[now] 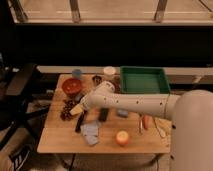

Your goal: Wipe table surface with brush

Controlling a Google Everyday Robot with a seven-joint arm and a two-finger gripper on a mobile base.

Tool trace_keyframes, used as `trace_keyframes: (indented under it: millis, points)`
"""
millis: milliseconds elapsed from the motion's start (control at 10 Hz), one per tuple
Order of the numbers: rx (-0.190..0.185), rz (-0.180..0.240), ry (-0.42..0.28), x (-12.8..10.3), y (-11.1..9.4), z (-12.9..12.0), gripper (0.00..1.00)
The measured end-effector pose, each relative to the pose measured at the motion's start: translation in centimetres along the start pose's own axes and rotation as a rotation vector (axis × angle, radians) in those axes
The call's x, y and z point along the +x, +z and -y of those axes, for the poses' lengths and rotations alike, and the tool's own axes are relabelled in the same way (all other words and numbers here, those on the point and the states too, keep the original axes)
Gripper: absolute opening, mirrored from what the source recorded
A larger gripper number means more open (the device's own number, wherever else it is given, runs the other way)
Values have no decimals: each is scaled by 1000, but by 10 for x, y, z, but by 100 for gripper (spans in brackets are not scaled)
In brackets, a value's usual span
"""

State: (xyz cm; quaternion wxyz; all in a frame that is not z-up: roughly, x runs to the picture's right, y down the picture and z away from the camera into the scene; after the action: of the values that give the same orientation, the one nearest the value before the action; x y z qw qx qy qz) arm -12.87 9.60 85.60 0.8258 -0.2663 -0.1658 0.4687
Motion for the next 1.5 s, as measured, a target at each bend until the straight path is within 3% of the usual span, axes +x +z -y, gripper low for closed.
trace_keyframes:
  millis: [300, 800, 1000, 1500]
  points:
    - [-31, -6, 62, 8, 15, 2, 80]
    - [-38, -77, 123, 24, 49, -2, 77]
    - [-62, -105, 106, 28, 65, -14, 58]
    - [-53, -111, 114, 31, 53, -7, 10]
